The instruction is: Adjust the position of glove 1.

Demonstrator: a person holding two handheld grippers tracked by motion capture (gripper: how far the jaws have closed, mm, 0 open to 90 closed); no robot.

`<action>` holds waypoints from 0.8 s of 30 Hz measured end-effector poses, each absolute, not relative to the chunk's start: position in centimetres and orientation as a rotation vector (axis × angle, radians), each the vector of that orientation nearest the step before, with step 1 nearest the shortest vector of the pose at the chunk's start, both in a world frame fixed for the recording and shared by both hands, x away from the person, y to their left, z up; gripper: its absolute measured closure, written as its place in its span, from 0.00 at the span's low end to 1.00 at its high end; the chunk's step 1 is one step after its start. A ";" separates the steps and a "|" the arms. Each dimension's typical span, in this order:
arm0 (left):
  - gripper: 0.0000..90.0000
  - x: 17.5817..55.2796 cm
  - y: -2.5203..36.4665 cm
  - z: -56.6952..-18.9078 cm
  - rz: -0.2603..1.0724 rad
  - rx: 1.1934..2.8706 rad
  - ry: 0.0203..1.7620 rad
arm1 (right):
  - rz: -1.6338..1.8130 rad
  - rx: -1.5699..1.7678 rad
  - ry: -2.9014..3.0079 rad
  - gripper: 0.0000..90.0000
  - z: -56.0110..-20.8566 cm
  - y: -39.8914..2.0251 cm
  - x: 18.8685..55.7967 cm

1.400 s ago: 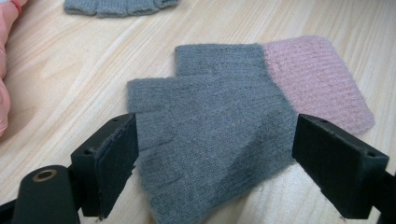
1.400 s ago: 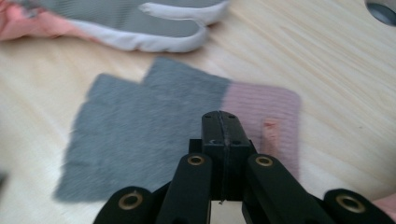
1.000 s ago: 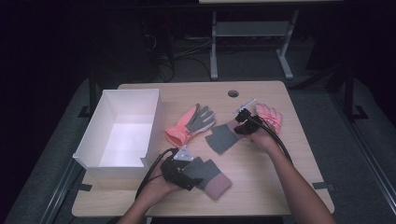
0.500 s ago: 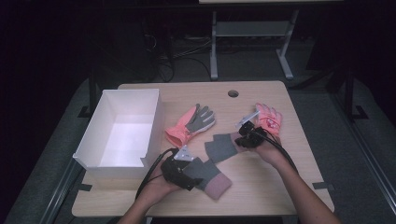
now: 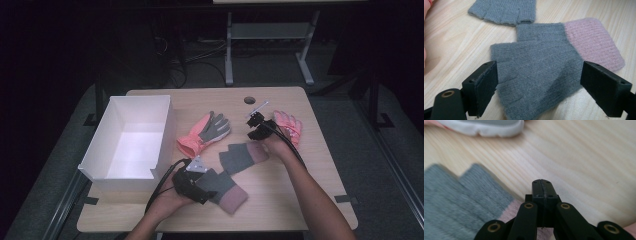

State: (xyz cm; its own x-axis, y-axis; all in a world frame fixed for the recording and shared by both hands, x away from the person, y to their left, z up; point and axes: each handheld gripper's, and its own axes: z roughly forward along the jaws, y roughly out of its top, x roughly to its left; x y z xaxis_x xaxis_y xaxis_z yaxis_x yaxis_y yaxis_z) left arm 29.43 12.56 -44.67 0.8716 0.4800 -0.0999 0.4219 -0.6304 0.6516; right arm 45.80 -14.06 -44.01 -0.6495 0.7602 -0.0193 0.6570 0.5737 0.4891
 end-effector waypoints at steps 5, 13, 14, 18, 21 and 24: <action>0.16 29.5 12.5 -44.7 0.112 2.340 0.643 | 0.634 1.200 2.596 1.00 -44.5 -14.8 45.3; 0.16 29.5 12.4 -44.8 0.114 2.336 0.645 | 0.626 1.177 2.622 1.00 -44.6 -17.0 41.9; 0.16 29.5 12.4 -44.8 0.112 2.332 0.649 | 0.630 1.170 2.625 1.00 -44.6 -17.4 41.3; 0.16 29.5 12.3 -44.9 0.114 2.330 0.650 | 0.646 1.154 2.636 1.00 -44.6 -18.4 39.3; 0.16 29.5 12.3 -44.9 0.114 2.330 0.649 | 0.672 1.142 2.640 1.00 -44.4 -19.1 38.0; 0.16 29.4 12.3 -44.9 0.114 2.329 0.651 | 0.699 1.142 2.645 1.00 -44.2 -19.7 36.7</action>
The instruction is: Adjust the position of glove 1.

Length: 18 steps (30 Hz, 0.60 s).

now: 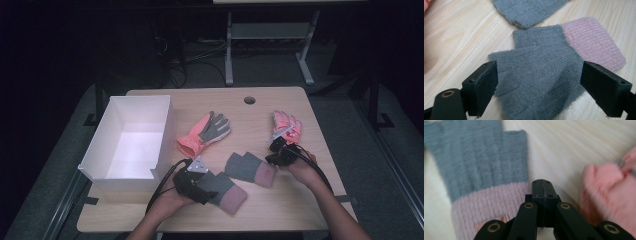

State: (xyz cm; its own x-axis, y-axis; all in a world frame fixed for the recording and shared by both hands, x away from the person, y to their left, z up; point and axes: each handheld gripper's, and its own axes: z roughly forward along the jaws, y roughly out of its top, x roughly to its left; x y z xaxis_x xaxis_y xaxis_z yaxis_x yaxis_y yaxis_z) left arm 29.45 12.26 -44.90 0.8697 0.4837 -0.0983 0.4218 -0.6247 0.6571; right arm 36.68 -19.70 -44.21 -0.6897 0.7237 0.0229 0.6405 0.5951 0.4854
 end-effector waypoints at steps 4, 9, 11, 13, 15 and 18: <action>0.16 29.5 12.3 -44.9 0.114 2.336 0.645 | 0.715 1.137 2.658 1.00 -44.3 -20.5 34.9; 0.16 29.5 12.3 -44.8 0.118 2.352 0.633 | 0.771 1.135 2.643 1.00 -43.9 -21.2 33.3; 0.16 29.5 12.4 -44.7 0.115 2.341 0.638 | 0.848 1.113 2.624 1.00 -43.1 -21.3 32.9; 0.16 29.4 12.4 -44.7 0.115 2.335 0.643 | 0.918 1.075 2.628 0.93 -42.5 -21.0 32.6; 0.16 29.4 12.4 -44.6 0.114 2.333 0.646 | 0.953 1.054 2.639 0.88 -42.4 -20.5 32.7; 0.16 29.3 12.6 -44.5 0.117 2.345 0.639 | 0.982 1.014 2.658 0.80 -42.9 -19.3 32.8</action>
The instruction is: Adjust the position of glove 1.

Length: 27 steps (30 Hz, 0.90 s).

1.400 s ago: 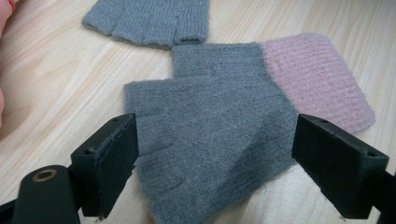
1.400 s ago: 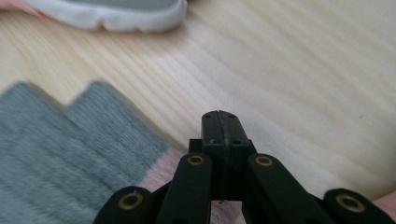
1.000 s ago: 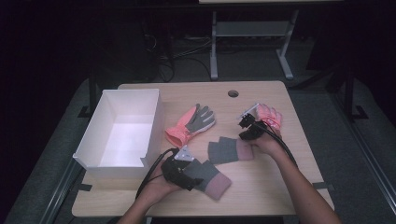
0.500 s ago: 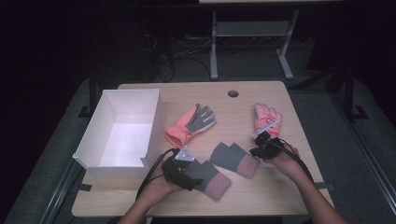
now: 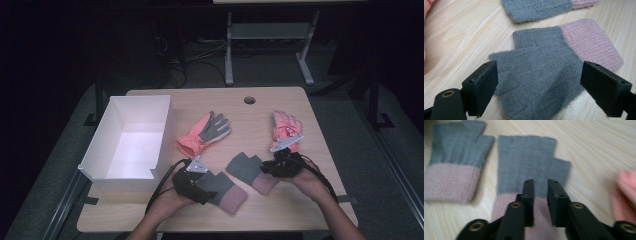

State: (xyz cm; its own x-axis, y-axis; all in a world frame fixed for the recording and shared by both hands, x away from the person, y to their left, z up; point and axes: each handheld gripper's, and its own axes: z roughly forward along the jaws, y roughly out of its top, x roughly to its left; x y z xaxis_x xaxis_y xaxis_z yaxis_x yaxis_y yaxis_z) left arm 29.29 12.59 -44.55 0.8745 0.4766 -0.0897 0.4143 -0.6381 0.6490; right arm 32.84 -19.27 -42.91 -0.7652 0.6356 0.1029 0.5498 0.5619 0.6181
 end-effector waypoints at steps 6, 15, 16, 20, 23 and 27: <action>0.16 29.0 12.7 -44.3 0.110 2.318 0.668 | 0.980 1.005 2.680 0.73 -44.1 -17.7 33.1; 0.16 27.7 13.3 -44.3 0.103 2.337 0.672 | 0.953 1.023 2.657 0.78 -45.7 -17.1 32.7; 0.16 27.5 13.4 -44.4 0.102 2.329 0.681 | 0.944 1.019 2.647 0.84 -45.8 -17.1 32.6; 0.16 27.0 13.6 -44.7 0.093 2.327 0.685 | 0.968 1.028 2.642 0.95 -45.9 -17.4 32.6; 0.16 26.9 13.8 -44.8 0.097 2.334 0.682 | 0.983 1.026 2.640 0.96 -46.0 -17.5 32.7; 0.16 26.8 14.0 -44.5 0.114 2.332 0.671 | 1.008 1.043 2.638 0.97 -45.6 -17.9 32.7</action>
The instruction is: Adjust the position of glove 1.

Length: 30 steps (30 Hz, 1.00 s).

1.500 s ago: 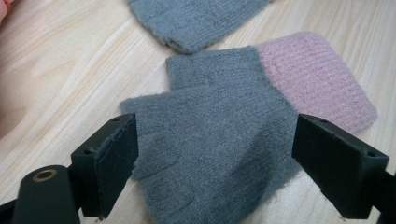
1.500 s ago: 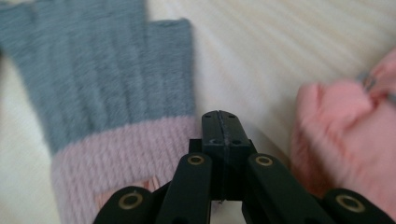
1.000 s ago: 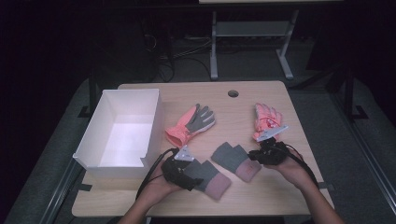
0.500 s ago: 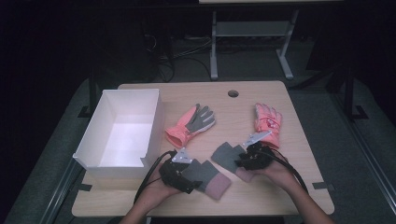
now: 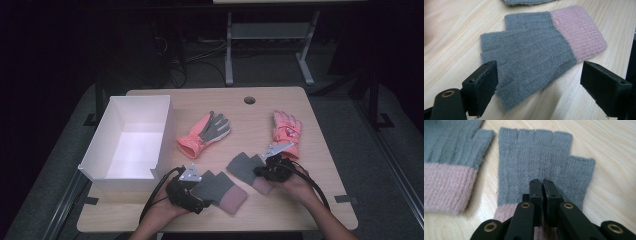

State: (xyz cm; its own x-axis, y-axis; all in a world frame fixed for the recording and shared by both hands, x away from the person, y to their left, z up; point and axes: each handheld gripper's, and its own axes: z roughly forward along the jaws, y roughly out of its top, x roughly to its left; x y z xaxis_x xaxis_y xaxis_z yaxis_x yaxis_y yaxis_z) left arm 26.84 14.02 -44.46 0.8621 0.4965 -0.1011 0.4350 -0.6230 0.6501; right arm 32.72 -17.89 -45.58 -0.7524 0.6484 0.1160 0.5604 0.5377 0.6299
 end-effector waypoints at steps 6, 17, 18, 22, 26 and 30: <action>0.16 26.8 14.3 -44.3 0.124 2.340 0.675 | 1.097 1.063 2.619 0.97 -43.9 -18.4 32.4; 0.16 26.8 14.6 -44.0 0.159 2.335 0.671 | 1.170 0.972 2.697 0.96 -41.1 -14.1 30.3; 0.16 26.8 14.7 -44.0 0.160 2.330 0.675 | 1.166 0.967 2.708 0.96 -41.0 -13.6 30.2; 0.16 26.8 14.9 -43.8 0.185 2.316 0.672 | 1.139 0.940 2.746 0.96 -41.2 -11.6 29.8; 0.16 26.7 15.2 -43.4 0.205 2.293 0.685 | 1.105 0.929 2.771 0.96 -41.5 -10.3 29.6; 0.16 26.7 15.5 -43.0 0.224 2.261 0.684 | 1.077 0.927 2.800 0.96 -42.0 -9.2 29.5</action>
State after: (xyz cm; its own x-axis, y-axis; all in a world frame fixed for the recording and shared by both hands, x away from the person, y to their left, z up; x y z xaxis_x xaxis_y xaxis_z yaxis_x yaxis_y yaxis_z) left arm 26.70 15.53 -42.95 0.8419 0.5377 -0.0460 0.4066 -0.5761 0.7091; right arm 29.53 -9.22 -41.97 -0.8258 0.5268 0.2014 0.5259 0.5904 0.6122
